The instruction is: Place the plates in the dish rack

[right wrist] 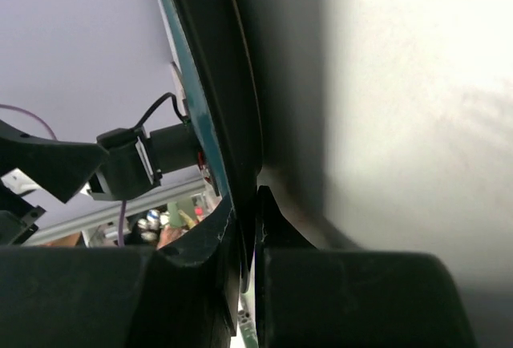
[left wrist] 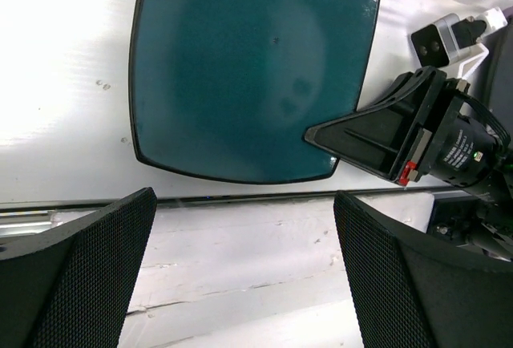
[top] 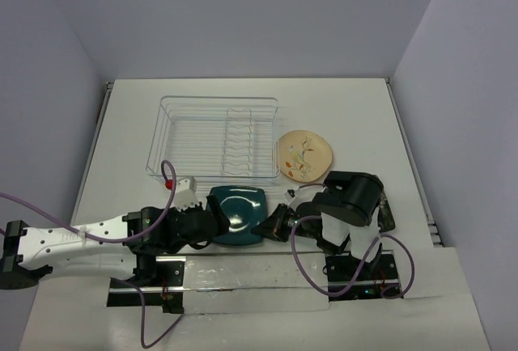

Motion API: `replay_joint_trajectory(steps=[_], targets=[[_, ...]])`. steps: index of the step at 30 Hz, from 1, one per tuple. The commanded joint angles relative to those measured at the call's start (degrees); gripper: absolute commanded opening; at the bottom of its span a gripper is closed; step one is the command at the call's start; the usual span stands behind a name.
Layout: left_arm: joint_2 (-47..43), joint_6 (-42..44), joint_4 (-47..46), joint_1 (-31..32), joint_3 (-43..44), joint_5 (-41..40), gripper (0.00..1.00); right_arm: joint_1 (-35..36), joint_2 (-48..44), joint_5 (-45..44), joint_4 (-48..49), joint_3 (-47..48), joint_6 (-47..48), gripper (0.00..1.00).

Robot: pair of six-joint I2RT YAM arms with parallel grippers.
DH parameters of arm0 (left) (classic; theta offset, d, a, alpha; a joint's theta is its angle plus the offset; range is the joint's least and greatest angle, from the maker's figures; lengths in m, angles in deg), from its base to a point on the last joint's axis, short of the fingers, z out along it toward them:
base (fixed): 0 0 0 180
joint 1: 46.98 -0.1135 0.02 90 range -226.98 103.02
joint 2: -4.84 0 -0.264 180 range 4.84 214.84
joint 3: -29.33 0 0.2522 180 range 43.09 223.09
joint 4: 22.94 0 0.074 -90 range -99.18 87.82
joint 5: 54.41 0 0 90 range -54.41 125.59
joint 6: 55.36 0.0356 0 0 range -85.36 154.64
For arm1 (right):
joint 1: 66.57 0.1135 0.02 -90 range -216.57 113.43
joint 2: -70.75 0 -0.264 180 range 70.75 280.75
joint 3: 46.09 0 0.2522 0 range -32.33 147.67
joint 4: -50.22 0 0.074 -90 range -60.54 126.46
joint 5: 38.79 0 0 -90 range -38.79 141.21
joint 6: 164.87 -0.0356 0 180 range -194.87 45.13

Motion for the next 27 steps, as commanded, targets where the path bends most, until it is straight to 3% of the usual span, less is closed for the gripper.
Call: replay_joint_trajectory(steps=[1, 4, 7, 11, 12, 13, 16, 20, 22, 27], targets=[[0.3, 1.4, 0.6, 0.2, 4.3, -1.6, 0.99, 0.8, -6.5, -3.9, 16.6, -8.6, 6.6, 0.0], [0.1, 1.8, 1.1, 0.2, 5.4, -1.8, 0.99, 1.3, -13.3, -2.9, 15.6, -8.8, 9.2, 0.0], [-0.2, 2.3, 1.6, 0.2, 6.4, -2.5, 0.99, 1.4, -22.2, -1.9, 7.9, -7.8, 12.7, 0.0], [-0.2, 2.3, 3.2, 0.2, 9.0, -4.1, 0.99, 4.5, -46.4, -6.5, -31.5, 1.4, 24.4, 0.0], [0.0, 2.2, 4.1, 0.2, 9.6, -4.8, 0.99, 6.7, -53.5, -16.6, -51.6, 8.6, 29.5, 0.0], [0.2, 2.1, 4.7, 0.2, 10.0, -5.4, 0.99, 8.6, -57.9, -24.1, -65.7, 13.5, 32.6, 0.0], [0.4, 2.5, 5.2, 0.2, 11.2, -6.9, 0.99, 9.6, -69.6, -31.1, -86.4, 22.4, 41.1, 0.0], [0.4, 1.7, 6.6, 0.3, 14.1, -8.9, 0.99, 10.0, -73.7, -30.6, -100.4, 32.1, 47.7, 0.0], [-0.1, 0.6, 9.3, 0.3, 17.7, -10.2, 0.99, 10.0, -73.1, -35.2, -106.1, 36.6, 49.4, 0.0], [-4.0, 2.6, 10.8, 0.3, 22.9, -14.7, 0.99, 10.0, -70.6, -46.3, -110.3, 47.0, 59.0, 0.0]])
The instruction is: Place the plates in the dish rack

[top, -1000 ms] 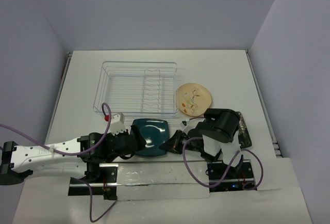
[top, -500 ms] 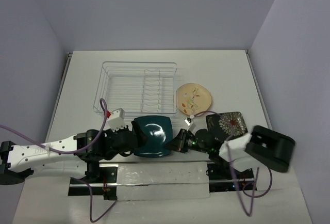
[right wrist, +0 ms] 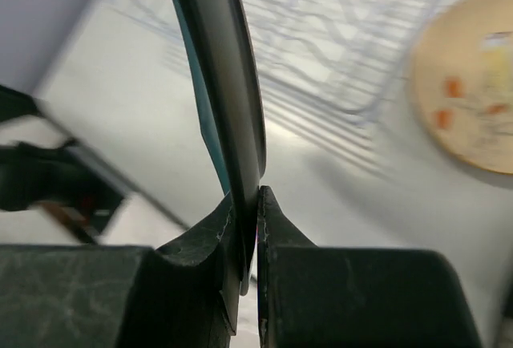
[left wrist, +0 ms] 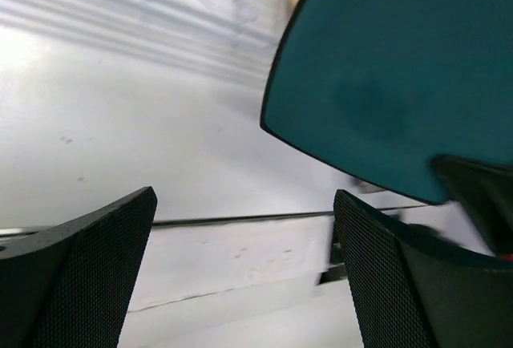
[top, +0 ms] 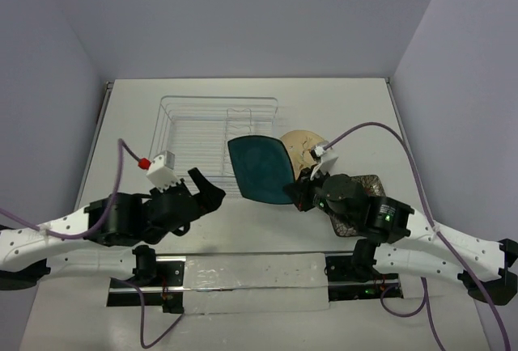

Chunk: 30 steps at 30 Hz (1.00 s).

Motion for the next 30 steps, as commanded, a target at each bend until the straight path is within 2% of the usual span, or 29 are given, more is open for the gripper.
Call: replay_joint_trajectory(steps=[1, 3, 6, 7, 10, 11, 12, 14, 15, 17, 20, 26, 28, 29, 30], targets=[[-4.4, 1.7, 2.2, 0.2, 5.3, -7.2, 0.99, 0.3, 1.9, -13.3, -2.8, 12.4, 14.4, 0.0], [-7.1, 0.6, 3.3, 0.3, 4.9, -10.2, 0.99, 0.1, 4.5, -16.4, -0.2, 17.4, 25.0, 0.0], [-9.5, -0.3, 4.9, 0.2, 4.5, -13.1, 0.99, -2.3, 9.9, -15.6, 1.8, 24.7, 36.2, 0.0], [-10.8, -0.5, 5.2, 0.2, 4.1, -13.9, 0.99, -3.8, 11.8, -13.5, 2.4, 27.3, 41.6, 0.0], [-12.5, 0.0, 4.9, 0.2, 3.1, -15.7, 0.99, -9.1, 16.5, -5.8, 2.7, 34.0, 50.0, 0.0], [-13.2, 0.8, 4.1, 0.2, 2.5, -16.5, 0.99, -11.7, 18.9, 1.0, 3.9, 34.7, 59.0, 0.0], [-13.4, 1.0, 3.7, 0.2, 1.9, -16.9, 0.99, -12.9, 20.1, 4.0, 5.0, 34.2, 64.0, 0.0], [-12.9, 1.6, 3.2, 0.2, 1.5, -18.1, 0.99, -15.9, 21.1, 7.9, 9.5, 32.6, 70.4, 0.0], [-12.2, 0.5, 4.3, 0.2, 1.7, -19.5, 0.99, -17.6, 23.4, 14.8, 7.4, 34.9, 74.3, 0.0], [-9.9, -2.6, 7.6, 0.2, 2.5, -21.0, 0.99, -20.1, 26.7, 19.6, 4.1, 39.6, 77.6, 0.0], [-6.8, -14.5, 16.7, 0.3, 3.5, -24.1, 0.99, -20.5, 34.8, 21.8, -5.2, 51.9, 86.5, 0.0], [-5.9, -21.1, 16.7, -0.3, 2.8, -27.3, 0.99, -22.1, 51.0, 19.4, -15.2, 68.4, 91.2, 0.0], [-6.9, -16.4, 11.2, -1.4, 2.2, -28.5, 0.99, -22.9, 54.2, 18.7, -13.9, 68.7, 91.0, 0.0], [-7.0, -13.4, 5.0, -2.2, 2.0, -28.7, 0.99, -23.1, 54.8, 18.4, -13.0, 68.1, 90.9, 0.0], [-7.0, -3.2, 0.0, -3.3, 1.5, -28.5, 0.99, -23.5, 55.9, 18.2, -11.9, 67.8, 89.9, 0.0]])
